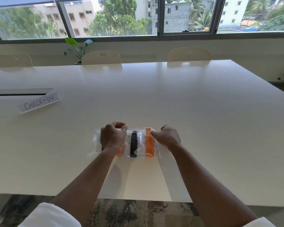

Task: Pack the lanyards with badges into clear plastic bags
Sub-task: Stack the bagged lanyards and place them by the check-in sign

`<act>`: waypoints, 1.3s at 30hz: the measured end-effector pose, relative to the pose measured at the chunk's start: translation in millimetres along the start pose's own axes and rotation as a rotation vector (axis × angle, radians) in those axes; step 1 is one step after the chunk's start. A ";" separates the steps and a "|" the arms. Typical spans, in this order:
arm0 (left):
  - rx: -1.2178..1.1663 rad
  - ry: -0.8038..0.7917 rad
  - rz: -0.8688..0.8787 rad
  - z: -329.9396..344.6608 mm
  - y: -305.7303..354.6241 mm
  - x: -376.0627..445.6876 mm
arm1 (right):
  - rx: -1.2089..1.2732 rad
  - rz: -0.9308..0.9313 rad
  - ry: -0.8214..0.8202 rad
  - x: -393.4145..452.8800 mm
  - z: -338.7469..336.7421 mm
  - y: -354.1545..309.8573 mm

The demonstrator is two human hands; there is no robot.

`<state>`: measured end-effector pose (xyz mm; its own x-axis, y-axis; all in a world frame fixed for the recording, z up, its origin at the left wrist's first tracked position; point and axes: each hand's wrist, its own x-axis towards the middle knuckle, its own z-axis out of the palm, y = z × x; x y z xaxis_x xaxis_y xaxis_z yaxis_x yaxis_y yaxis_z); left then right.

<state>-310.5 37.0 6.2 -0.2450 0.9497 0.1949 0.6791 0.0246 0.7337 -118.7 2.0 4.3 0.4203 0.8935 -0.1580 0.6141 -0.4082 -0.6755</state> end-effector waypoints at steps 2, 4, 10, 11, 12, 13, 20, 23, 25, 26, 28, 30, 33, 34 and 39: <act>0.075 0.041 0.002 -7.7 -11.0 5.2 | -0.070 0.007 -0.036 -1.1 0.3 -5.7; 0.142 0.066 -0.008 -15.3 -21.4 10.3 | -0.101 0.032 -0.071 -1.5 2.4 -10.3; 0.263 -0.015 -0.261 -37.8 -45.8 21.4 | -0.161 0.105 -0.160 -7.8 12.6 -19.6; 0.267 -0.038 -0.305 -41.1 -48.8 22.4 | -0.175 0.113 -0.167 -9.6 14.9 -20.3; 0.269 -0.064 -0.336 -44.1 -51.9 23.5 | -0.183 0.117 -0.164 -12.3 16.5 -21.4; 0.264 -0.091 -0.357 -46.8 -54.7 25.0 | -0.190 0.119 -0.155 -15.1 17.8 -22.4; -0.016 -0.344 -0.334 -61.0 -67.1 30.2 | -0.166 0.097 -0.014 -30.2 31.6 -26.0; -0.089 -0.422 -0.326 -64.3 -65.1 27.0 | -0.138 0.066 0.038 -37.0 36.9 -28.2; -0.101 -0.496 -0.324 -65.7 -64.5 25.9 | -0.096 0.064 0.065 -40.4 40.4 -31.2; -0.101 -0.515 -0.329 -64.9 -64.5 25.7 | -0.069 0.069 0.073 -41.4 42.2 -32.1; -0.110 -0.538 -0.329 -65.2 -64.1 25.5 | -0.014 0.076 0.079 -43.4 47.6 -35.1; -0.164 -0.578 -0.311 -66.4 -63.6 26.1 | 0.041 0.083 0.081 -45.9 52.8 -38.4; -0.349 -0.691 -0.360 -67.5 -61.2 24.2 | 0.147 0.101 0.067 -46.4 61.0 -42.1; -0.419 -0.723 -0.381 -68.3 -59.6 20.7 | 0.192 0.104 0.060 -46.3 63.3 -43.4; -0.602 -0.742 -0.497 -72.4 -64.0 7.2 | 0.398 0.152 0.015 -44.6 69.0 -47.1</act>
<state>-405.8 19.7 7.8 0.2192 0.8329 -0.5082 0.1172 0.4946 0.8612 -212.4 -5.7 -6.5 0.4977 0.8249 -0.2682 0.2401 -0.4281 -0.8713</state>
